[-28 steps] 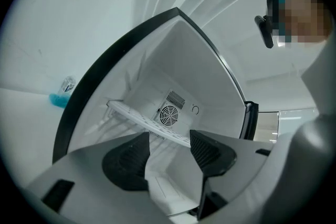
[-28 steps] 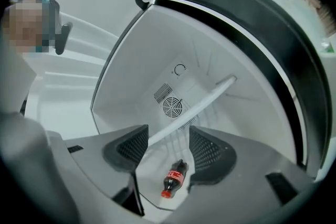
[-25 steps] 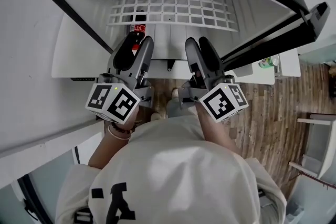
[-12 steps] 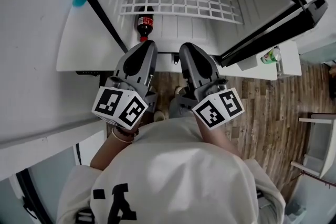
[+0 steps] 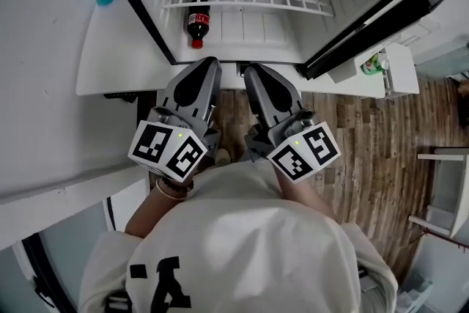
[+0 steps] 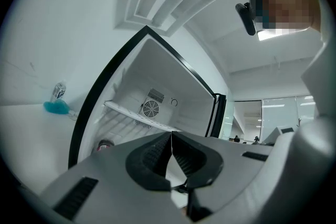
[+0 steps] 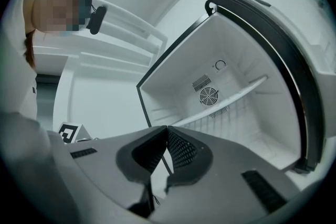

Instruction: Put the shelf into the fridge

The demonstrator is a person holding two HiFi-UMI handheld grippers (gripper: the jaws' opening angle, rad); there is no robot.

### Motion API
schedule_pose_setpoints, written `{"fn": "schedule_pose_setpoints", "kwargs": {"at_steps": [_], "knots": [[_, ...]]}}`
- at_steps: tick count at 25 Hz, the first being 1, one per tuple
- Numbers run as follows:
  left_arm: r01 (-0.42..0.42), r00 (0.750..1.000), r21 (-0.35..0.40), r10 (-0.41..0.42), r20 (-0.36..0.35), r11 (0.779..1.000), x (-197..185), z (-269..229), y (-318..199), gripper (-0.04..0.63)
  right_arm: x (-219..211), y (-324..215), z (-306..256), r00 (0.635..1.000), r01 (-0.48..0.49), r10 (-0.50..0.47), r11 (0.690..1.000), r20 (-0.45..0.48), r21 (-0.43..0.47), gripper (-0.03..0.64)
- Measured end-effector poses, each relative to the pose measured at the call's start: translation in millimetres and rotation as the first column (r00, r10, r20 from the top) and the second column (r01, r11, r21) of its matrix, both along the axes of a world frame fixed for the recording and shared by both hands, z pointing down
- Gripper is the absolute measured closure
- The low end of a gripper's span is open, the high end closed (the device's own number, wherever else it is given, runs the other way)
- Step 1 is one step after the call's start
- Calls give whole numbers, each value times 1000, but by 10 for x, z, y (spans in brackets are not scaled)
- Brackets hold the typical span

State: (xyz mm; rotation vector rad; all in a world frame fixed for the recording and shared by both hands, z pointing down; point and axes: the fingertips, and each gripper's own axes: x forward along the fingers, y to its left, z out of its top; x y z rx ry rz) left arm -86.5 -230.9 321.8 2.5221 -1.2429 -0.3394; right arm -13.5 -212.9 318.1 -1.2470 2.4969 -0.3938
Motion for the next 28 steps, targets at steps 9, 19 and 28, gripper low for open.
{"fn": "schedule_pose_setpoints", "kwargs": {"at_steps": [9,19,28], "knots": [[-7,1000,46,7,9,999,233,-185,322,586,147,336,-134,999,17,-15,998,-32,54,588],[-35,999,50,34,24,998,810,-123,1214,586,610,1224,-78,998,35,-31,997,-59,61,588],[9,1000,66,-11,20,998,1073,-132,2119,586,844,2083,-121,992,94,-86,991,-89,97,588]]}}
